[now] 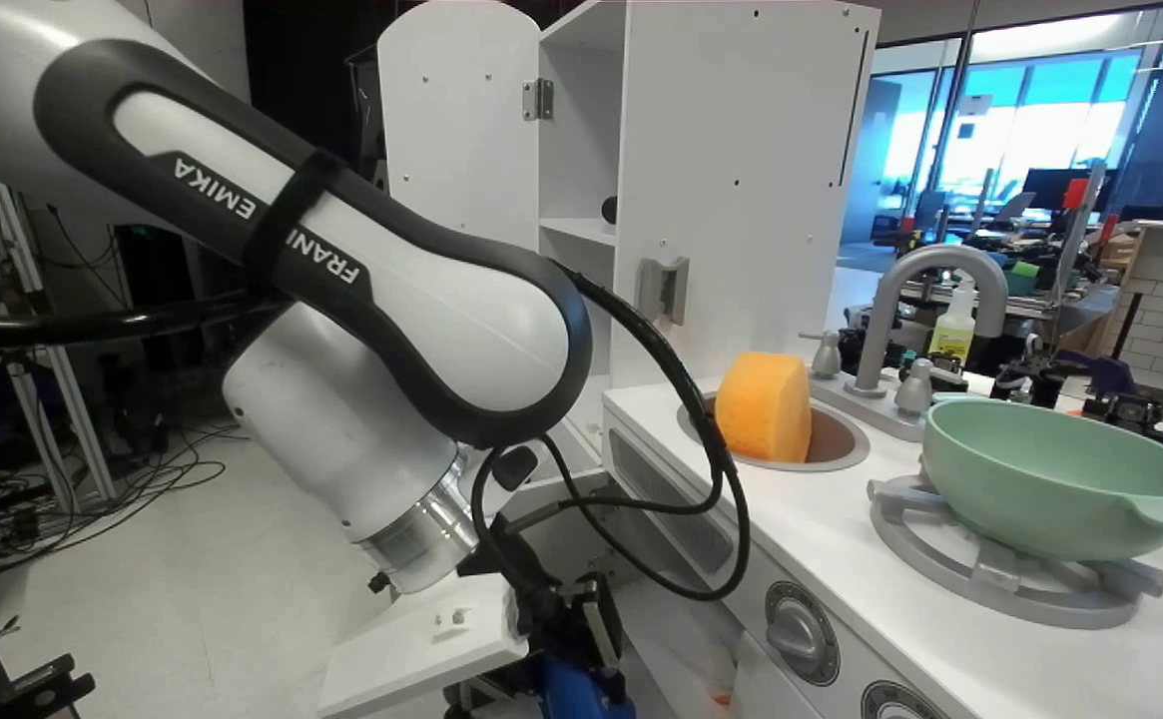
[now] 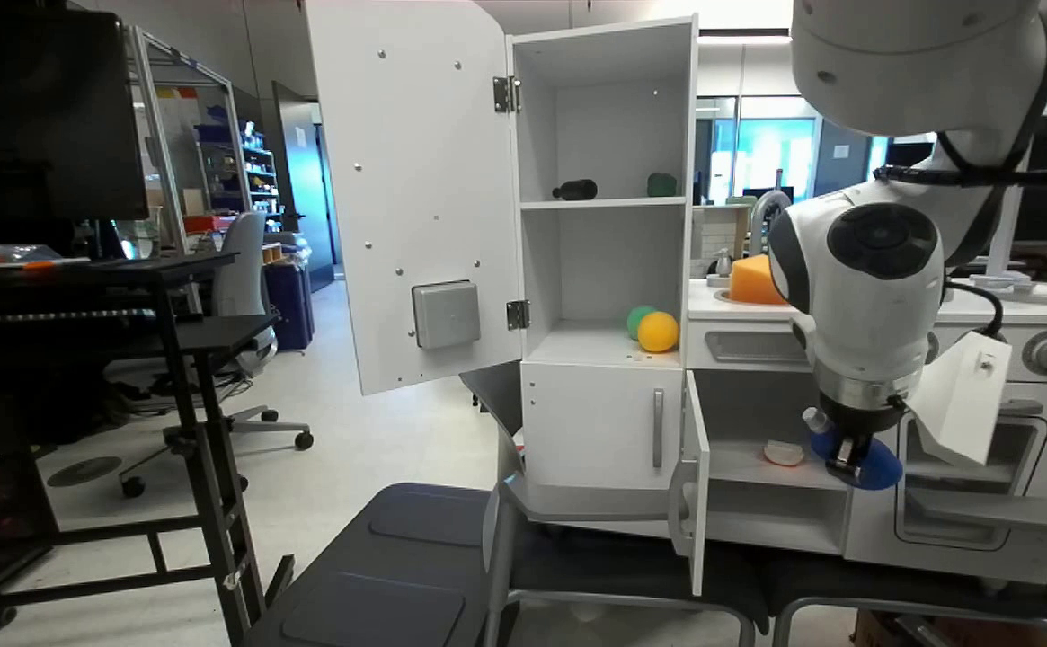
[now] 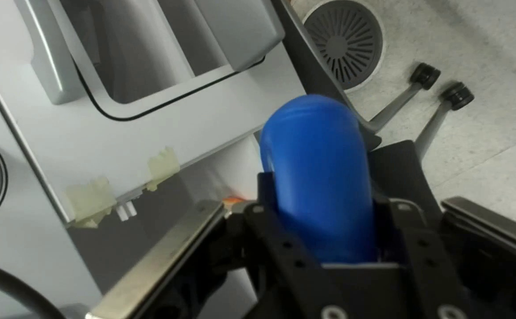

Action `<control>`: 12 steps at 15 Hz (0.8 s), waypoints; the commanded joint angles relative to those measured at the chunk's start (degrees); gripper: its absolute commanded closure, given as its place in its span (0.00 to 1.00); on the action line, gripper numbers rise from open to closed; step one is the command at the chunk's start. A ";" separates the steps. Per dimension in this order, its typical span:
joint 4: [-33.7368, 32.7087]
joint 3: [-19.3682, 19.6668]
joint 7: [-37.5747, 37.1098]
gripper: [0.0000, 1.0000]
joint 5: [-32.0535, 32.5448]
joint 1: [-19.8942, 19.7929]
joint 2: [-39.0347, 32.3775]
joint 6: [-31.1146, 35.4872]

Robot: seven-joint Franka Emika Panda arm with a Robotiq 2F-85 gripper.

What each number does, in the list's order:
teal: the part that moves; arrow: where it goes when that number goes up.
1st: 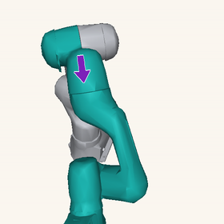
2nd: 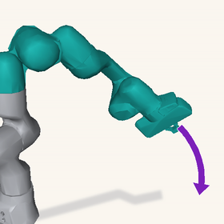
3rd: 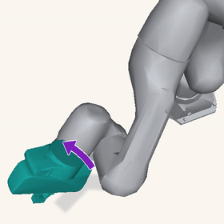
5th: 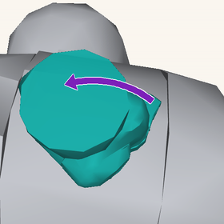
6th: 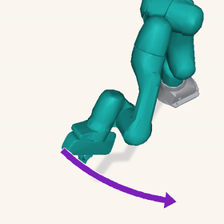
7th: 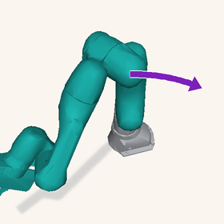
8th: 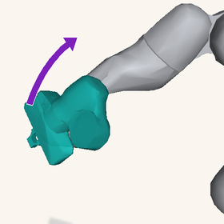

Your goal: Put the bottle and the toy into the bottom drawer and close the drawer.

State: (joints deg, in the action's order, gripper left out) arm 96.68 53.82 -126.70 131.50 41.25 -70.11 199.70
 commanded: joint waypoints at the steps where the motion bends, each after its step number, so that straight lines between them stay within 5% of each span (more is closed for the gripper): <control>1: -8.53 2.07 -4.49 0.79 -3.94 -0.58 -6.81 1.99; 10: -19.43 4.98 -10.60 0.79 -9.99 -0.75 -17.76 -3.95; 12: -17.59 2.74 -9.30 0.79 -8.67 -1.94 -15.43 -8.47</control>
State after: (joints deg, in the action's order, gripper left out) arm 79.82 56.89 -136.21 122.96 40.83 -85.57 194.74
